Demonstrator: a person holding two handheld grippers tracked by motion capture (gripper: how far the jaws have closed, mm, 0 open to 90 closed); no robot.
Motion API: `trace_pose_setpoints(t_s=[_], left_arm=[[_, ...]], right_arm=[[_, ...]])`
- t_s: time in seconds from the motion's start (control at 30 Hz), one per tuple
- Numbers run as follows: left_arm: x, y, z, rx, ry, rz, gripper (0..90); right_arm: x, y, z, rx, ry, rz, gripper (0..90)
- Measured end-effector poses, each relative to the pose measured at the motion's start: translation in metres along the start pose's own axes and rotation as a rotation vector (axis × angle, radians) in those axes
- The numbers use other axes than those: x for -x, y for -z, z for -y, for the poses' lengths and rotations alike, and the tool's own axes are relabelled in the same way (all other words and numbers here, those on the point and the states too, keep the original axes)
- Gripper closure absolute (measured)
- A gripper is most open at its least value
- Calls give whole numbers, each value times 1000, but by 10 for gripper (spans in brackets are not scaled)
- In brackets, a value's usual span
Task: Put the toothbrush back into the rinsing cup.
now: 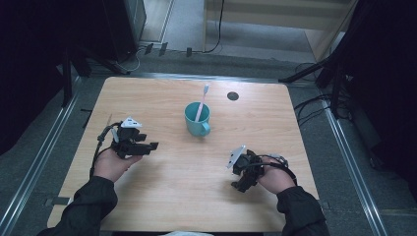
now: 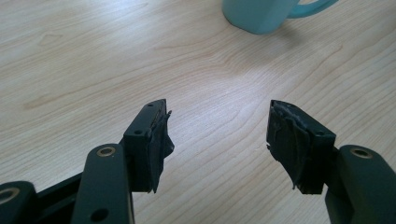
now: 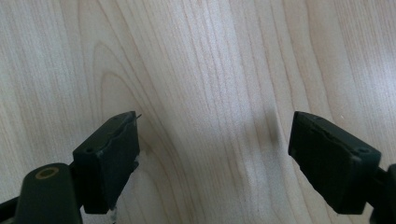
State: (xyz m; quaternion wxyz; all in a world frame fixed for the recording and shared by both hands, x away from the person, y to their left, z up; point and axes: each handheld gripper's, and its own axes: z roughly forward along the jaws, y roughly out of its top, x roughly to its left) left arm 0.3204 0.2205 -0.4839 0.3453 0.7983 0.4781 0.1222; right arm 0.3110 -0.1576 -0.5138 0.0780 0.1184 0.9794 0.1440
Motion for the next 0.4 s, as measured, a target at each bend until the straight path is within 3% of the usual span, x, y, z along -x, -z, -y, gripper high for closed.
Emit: trace_pose_setpoints(t_s=[0.4], left_arm=[[1, -5, 1, -28, -4, 7, 378]], right_arm=[[0, -1, 0, -5, 3, -4, 165]])
